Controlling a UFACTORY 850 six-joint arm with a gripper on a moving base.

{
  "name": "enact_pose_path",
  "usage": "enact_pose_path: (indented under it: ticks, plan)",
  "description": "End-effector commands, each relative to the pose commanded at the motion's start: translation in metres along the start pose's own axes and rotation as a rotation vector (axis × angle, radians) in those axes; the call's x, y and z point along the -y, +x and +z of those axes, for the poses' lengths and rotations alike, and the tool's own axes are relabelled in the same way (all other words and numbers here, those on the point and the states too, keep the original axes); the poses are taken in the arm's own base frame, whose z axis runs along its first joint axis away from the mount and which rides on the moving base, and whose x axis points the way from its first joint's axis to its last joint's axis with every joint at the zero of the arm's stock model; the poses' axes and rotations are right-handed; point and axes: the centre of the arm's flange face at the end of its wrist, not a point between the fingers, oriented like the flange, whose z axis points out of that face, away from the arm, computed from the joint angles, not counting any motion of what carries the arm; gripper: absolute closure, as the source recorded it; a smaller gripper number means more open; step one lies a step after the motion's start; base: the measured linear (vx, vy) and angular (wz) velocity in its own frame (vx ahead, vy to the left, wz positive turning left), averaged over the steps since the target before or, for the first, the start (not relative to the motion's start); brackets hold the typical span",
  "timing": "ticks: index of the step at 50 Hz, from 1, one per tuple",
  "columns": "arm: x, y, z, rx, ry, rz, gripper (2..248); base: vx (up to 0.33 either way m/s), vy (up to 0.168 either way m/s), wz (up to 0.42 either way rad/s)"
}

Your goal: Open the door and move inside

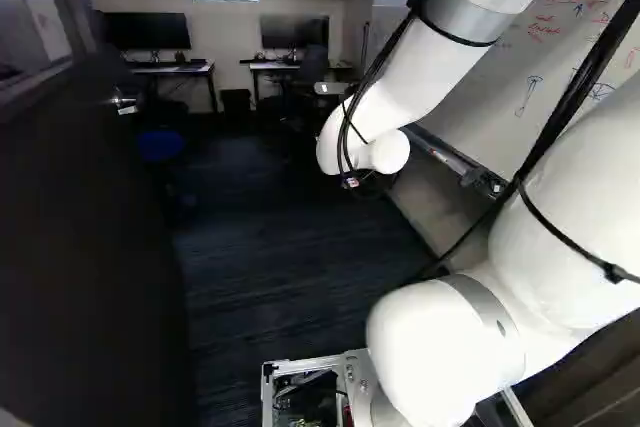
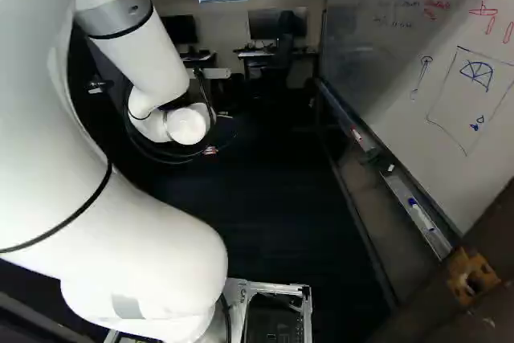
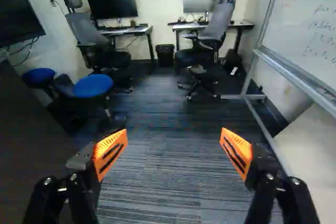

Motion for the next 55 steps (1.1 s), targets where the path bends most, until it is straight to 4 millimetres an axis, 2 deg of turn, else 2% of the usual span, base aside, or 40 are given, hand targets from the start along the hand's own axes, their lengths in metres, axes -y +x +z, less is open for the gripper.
enact_pose_path:
  ticks: [55]
  plan:
    - [0.0000,0.0000,0.0000,0.000,0.000,0.000,3,0.183,0.005,-0.005]
